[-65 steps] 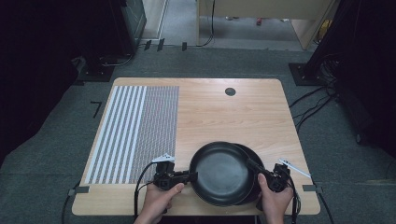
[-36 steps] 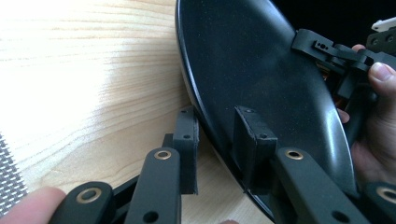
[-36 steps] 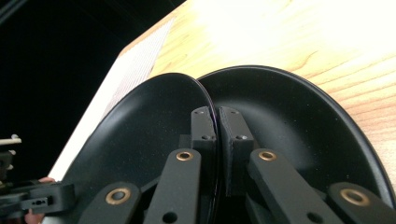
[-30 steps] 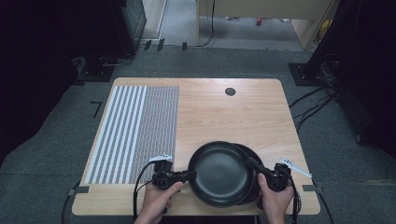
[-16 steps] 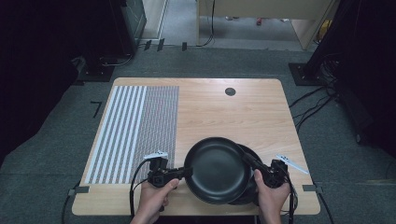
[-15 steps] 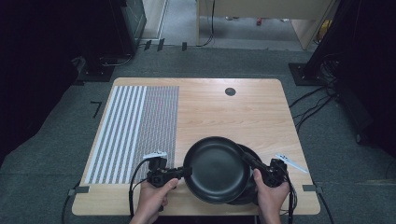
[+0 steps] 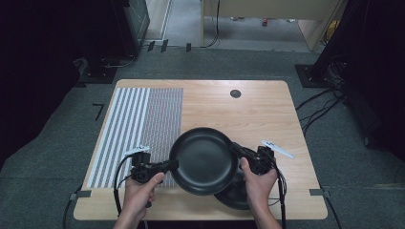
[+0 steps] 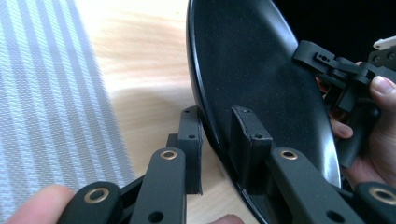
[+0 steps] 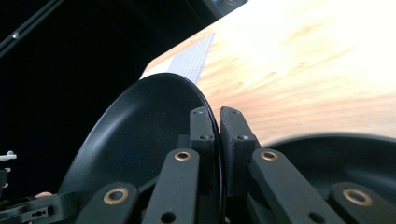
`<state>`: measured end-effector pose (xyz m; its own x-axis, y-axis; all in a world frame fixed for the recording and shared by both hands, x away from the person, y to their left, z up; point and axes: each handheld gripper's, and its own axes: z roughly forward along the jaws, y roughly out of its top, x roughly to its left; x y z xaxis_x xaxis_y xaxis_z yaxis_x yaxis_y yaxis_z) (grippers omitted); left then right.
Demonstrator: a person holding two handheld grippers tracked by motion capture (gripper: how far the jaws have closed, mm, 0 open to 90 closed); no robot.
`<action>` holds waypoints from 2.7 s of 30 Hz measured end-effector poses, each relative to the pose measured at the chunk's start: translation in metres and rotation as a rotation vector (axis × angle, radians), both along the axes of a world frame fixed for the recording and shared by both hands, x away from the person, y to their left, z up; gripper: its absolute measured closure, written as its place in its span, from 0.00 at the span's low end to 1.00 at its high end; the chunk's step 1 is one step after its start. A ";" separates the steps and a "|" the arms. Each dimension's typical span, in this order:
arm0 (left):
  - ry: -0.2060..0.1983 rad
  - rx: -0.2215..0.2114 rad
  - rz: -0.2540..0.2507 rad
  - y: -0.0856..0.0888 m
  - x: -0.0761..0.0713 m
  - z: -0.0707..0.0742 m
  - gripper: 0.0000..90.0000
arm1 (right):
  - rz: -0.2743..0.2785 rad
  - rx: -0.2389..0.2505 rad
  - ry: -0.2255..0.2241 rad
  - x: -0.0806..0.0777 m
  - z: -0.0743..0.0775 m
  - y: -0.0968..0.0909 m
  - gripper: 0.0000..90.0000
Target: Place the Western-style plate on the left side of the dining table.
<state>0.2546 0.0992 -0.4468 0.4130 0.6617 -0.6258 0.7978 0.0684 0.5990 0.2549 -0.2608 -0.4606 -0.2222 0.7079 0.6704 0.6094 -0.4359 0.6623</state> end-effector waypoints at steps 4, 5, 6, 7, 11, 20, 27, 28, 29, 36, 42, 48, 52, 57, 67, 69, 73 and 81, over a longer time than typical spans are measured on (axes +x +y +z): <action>-0.008 -0.006 0.046 0.019 0.004 0.004 0.84 | 0.023 0.001 0.001 0.013 0.004 0.019 0.94; -0.009 -0.007 0.058 0.024 0.005 0.004 0.84 | 0.031 0.002 0.002 0.017 0.005 0.024 0.94; -0.012 -0.009 0.070 0.029 0.006 0.005 0.84 | 0.040 0.003 0.003 0.020 0.006 0.029 0.94; -0.014 -0.010 0.083 0.033 0.007 0.006 0.84 | 0.047 0.003 0.005 0.024 0.007 0.034 0.94; -0.016 -0.015 0.119 0.053 0.011 0.009 0.84 | 0.080 -0.002 0.006 0.042 0.012 0.060 0.94; -0.007 -0.019 0.190 0.097 0.024 0.008 0.85 | 0.125 -0.002 0.019 0.071 0.011 0.103 0.94; 0.011 -0.029 0.252 0.122 0.040 -0.003 0.85 | 0.151 -0.016 0.050 0.099 0.005 0.134 0.94; 0.010 -0.032 0.257 0.125 0.042 -0.005 0.85 | 0.154 -0.020 0.050 0.103 0.004 0.138 0.93; 0.014 -0.036 0.258 0.129 0.045 -0.007 0.85 | 0.157 -0.026 0.051 0.107 0.003 0.142 0.93; 0.022 -0.025 0.318 0.149 0.057 -0.017 0.85 | 0.185 -0.036 0.085 0.134 -0.007 0.169 0.93; 0.035 -0.010 0.347 0.166 0.069 -0.028 0.85 | 0.225 -0.049 0.108 0.154 -0.019 0.188 0.92; 0.054 -0.021 0.410 0.173 0.082 -0.043 0.85 | 0.235 -0.107 0.112 0.173 -0.025 0.207 0.91; 0.057 -0.016 0.425 0.172 0.089 -0.050 0.85 | 0.235 -0.120 0.128 0.186 -0.032 0.210 0.91; 0.064 -0.024 0.459 0.174 0.096 -0.056 0.86 | 0.244 -0.116 0.152 0.199 -0.043 0.215 0.90; 0.087 -0.046 0.513 0.171 0.112 -0.066 0.87 | 0.217 -0.141 0.167 0.213 -0.052 0.220 0.88; 0.081 -0.042 0.512 0.169 0.115 -0.066 0.87 | 0.209 -0.154 0.161 0.216 -0.051 0.220 0.87; 0.092 -0.032 0.519 0.164 0.121 -0.068 0.87 | 0.202 -0.182 0.157 0.223 -0.049 0.219 0.87; 0.102 -0.049 0.553 0.166 0.124 -0.072 0.86 | 0.204 -0.191 0.169 0.229 -0.053 0.224 0.88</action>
